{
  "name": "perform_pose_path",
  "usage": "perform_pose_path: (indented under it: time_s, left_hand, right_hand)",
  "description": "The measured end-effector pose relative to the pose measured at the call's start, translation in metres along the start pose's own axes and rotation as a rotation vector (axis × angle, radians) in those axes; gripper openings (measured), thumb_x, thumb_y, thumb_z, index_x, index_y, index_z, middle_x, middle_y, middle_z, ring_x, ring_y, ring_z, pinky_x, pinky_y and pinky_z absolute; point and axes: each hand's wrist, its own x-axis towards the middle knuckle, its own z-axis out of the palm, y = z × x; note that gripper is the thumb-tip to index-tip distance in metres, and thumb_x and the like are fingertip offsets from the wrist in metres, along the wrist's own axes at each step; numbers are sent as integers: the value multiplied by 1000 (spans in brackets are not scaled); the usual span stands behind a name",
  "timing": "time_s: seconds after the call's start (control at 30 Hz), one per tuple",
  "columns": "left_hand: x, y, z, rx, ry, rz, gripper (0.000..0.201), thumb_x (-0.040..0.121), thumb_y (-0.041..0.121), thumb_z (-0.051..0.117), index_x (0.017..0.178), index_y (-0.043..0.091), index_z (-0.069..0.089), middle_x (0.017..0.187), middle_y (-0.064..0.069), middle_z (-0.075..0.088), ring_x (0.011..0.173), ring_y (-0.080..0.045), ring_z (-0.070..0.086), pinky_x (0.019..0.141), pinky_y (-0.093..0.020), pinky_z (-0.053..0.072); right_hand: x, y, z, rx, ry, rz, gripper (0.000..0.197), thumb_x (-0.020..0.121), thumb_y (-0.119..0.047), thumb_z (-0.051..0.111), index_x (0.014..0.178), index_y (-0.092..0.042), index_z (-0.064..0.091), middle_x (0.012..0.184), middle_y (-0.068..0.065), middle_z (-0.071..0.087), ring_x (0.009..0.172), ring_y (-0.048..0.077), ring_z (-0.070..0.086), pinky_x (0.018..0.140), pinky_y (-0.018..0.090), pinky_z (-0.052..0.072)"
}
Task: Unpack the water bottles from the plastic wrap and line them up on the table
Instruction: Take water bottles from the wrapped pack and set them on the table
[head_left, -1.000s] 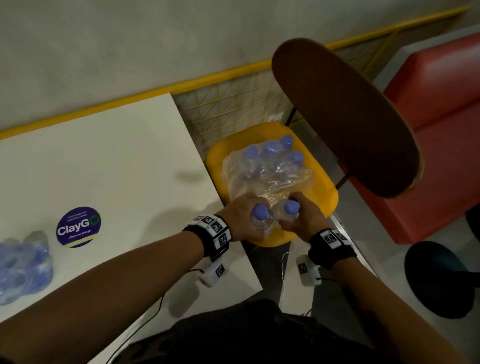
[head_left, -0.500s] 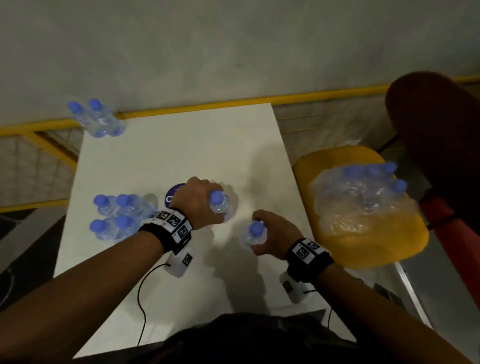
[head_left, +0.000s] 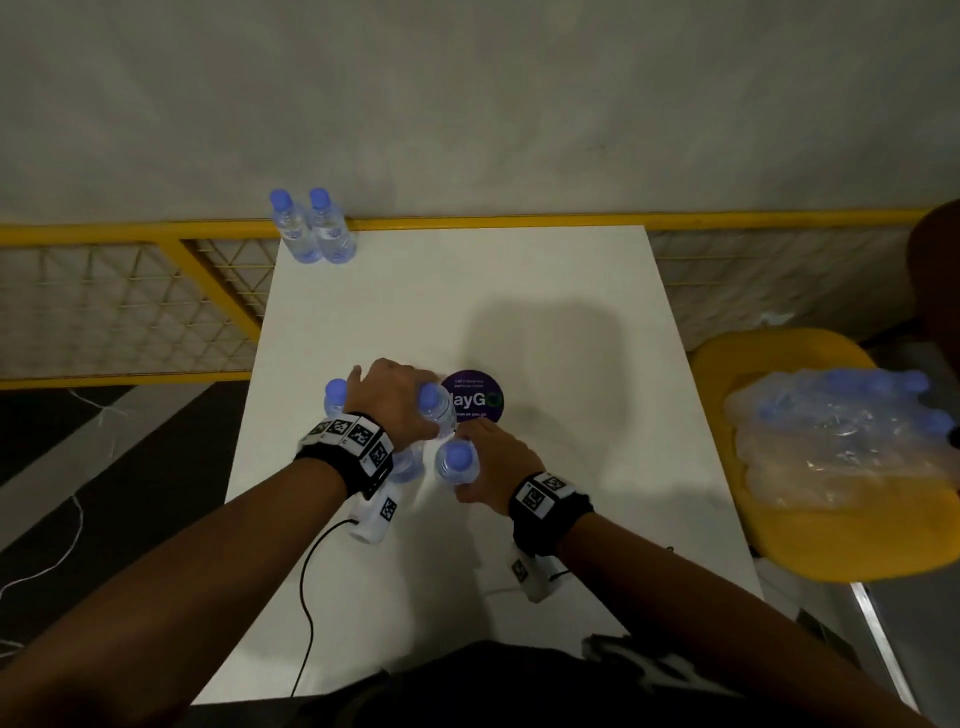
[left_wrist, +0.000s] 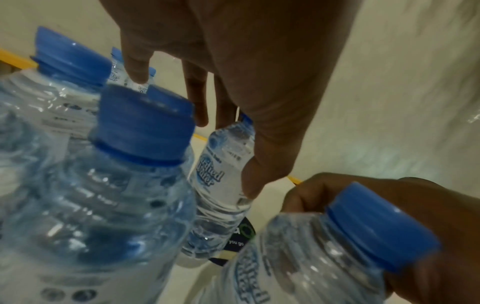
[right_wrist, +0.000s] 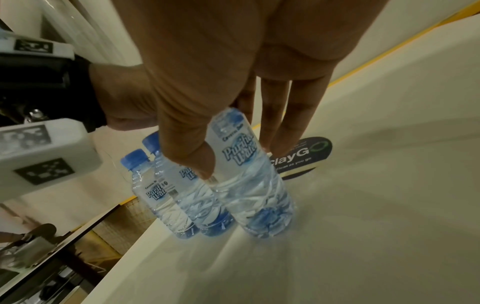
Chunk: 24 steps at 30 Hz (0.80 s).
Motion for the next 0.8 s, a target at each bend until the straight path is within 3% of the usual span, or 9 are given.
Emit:
perform_pose_path:
  time_s: [0.07, 0.13, 0.23, 0.4, 0.47, 0.53, 0.6, 0.73, 0.8]
  left_hand:
    - [1, -5, 2, -31, -18, 18, 43, 59, 54, 71, 100, 43, 63, 81, 18, 54, 90, -20, 59, 94, -46, 51]
    - [3, -8, 6, -53, -31, 29, 31, 64, 45, 74, 92, 41, 60, 83, 17, 55, 82, -15, 57, 87, -39, 54]
    - [7, -10, 6, -120, -56, 37, 20, 65, 27, 64, 84, 34, 59, 81, 15, 62, 74, -14, 64, 77, -35, 60]
    - [10, -12, -1, -34, -186, 105, 46, 66, 27, 68, 110, 38, 60, 104, 2, 60, 91, -25, 63, 86, -45, 58]
    - [9, -13, -2, -5, -198, 124, 53, 68, 31, 69, 119, 39, 58, 110, -1, 59, 96, -25, 59, 90, -47, 55]
    - [8, -15, 0, 16, -192, 152, 60, 72, 36, 69, 130, 39, 54, 115, 0, 60, 104, -27, 55, 92, -47, 52]
    - [7, -17, 0, -1, -198, 154, 64, 75, 39, 67, 136, 41, 49, 118, 0, 60, 110, -28, 56, 94, -48, 52]
    - [14, -22, 6, -77, -182, 121, 33, 69, 37, 54, 102, 43, 57, 97, 6, 65, 93, -22, 61, 82, -45, 58]
    - [15, -22, 8, -71, -173, 109, 14, 68, 37, 51, 81, 43, 52, 85, 11, 63, 86, -20, 64, 77, -42, 60]
  right_hand:
    - [8, -9, 9, 26, 10, 21, 66, 61, -39, 83, 116, -30, 46, 116, -6, 53, 95, 21, 61, 81, 40, 55]
    - [13, -16, 14, 41, 26, 36, 66, 63, -36, 83, 118, -27, 48, 118, -3, 53, 96, 20, 60, 81, 38, 53]
    - [18, -24, 20, 67, 40, 55, 61, 64, -37, 82, 115, -27, 51, 116, -3, 54, 94, 18, 60, 80, 36, 54]
    - [21, -21, 31, 134, 63, 110, 54, 65, -32, 80, 108, -21, 49, 107, 0, 50, 83, 14, 56, 65, 29, 48]
    - [17, -19, 32, 170, 90, 138, 75, 66, -28, 82, 128, -16, 41, 118, 2, 49, 90, 15, 58, 71, 30, 51]
    - [14, -17, 31, 194, 95, 124, 94, 68, -25, 82, 144, -13, 27, 134, 6, 46, 106, 22, 59, 85, 37, 55]
    - [12, -19, 28, 189, 78, 104, 94, 71, -21, 80, 148, -14, 26, 141, 9, 46, 116, 26, 56, 93, 42, 53]
    - [14, -22, 21, 179, 50, 81, 84, 69, -20, 79, 141, -23, 36, 131, 6, 55, 105, 26, 61, 88, 46, 54]
    - [14, -22, 19, 174, 34, 71, 83, 69, -20, 80, 139, -23, 36, 130, 5, 56, 102, 26, 61, 86, 45, 55]
